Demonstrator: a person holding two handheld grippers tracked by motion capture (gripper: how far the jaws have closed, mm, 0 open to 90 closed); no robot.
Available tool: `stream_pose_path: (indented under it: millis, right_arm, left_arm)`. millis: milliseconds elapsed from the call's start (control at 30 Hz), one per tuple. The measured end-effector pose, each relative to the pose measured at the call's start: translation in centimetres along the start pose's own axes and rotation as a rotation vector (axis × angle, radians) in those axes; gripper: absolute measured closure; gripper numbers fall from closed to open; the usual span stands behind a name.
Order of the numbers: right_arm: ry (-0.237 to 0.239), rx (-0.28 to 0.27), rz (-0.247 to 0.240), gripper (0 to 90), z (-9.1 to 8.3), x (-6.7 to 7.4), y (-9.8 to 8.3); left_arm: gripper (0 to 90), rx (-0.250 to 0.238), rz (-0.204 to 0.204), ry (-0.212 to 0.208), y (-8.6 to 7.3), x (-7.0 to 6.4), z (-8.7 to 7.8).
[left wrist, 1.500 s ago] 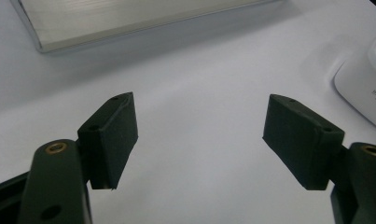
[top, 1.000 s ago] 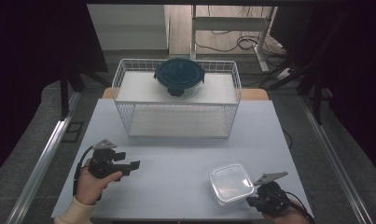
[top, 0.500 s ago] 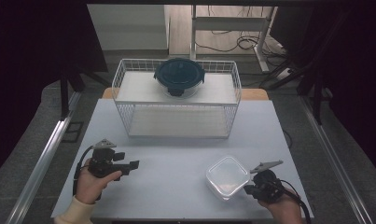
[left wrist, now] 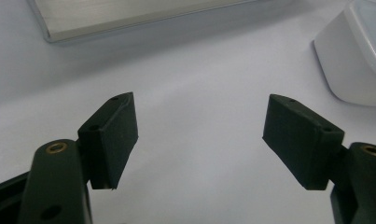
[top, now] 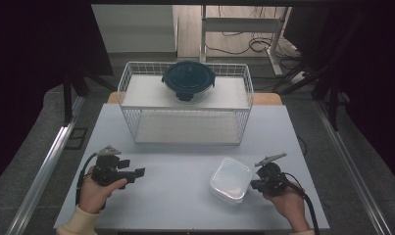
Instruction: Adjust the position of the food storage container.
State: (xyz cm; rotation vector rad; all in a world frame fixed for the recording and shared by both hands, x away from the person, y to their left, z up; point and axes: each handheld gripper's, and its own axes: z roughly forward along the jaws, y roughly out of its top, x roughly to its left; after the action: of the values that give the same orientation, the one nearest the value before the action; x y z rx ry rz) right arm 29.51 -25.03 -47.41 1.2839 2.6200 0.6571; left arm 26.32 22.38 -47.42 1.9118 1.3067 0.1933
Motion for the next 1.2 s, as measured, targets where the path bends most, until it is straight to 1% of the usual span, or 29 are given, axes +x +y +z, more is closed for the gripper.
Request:
stream_pose_path:
  millis: [133, 400, 467, 567, 667, 700, 867, 1067, 1133, 1200]
  right_arm:
    - [-0.001, -0.002, -0.007, 89.1, 0.4, 0.2, 0.9]
    - [-0.002, -0.001, -0.036, 89.2, 1.5, 0.9, 2.5]
    - [-0.002, -0.001, -0.047, 89.1, 1.7, 1.3, 2.9]
    - [0.022, -0.014, -0.060, 89.1, 2.0, 2.0, 3.7]
    - [0.013, -0.010, -0.074, 89.1, 2.4, 2.5, 4.3]
    - [0.009, -0.010, -0.085, 89.2, 2.6, 2.7, 4.6]
    - [0.009, -0.012, -0.117, 89.1, 3.3, 3.7, 5.7]
    - [0.008, -0.018, -0.133, 89.2, 4.0, 4.4, 6.5]
    - [0.013, -0.022, -0.131, 89.1, 4.2, 4.6, 6.7]
    - [0.019, -0.025, -0.142, 89.2, 4.4, 5.0, 7.0]
  left_arm:
    - [25.8, 0.001, 0.001, 0.001, 0.0, 0.0, 0.0]
    - [25.8, 0.006, 0.003, 0.001, 0.0, 0.0, 0.2]
    - [25.8, 0.007, 0.002, 0.000, -0.1, 0.0, 0.2]
    - [25.8, 0.007, 0.002, 0.002, 0.0, 0.1, 0.2]
    - [25.8, 0.009, 0.001, 0.002, -0.1, 0.1, 0.2]
    - [25.8, 0.009, 0.001, 0.001, -0.1, 0.1, 0.2]
    - [25.8, 0.005, -0.007, 0.000, -0.1, 0.2, 0.2]
    - [25.8, 0.002, -0.010, -0.001, -0.1, 0.4, 0.1]
    - [25.8, 0.004, -0.012, -0.003, -0.1, 0.4, 0.2]
    - [25.8, 0.004, -0.012, -0.004, -0.1, 0.4, 0.2]
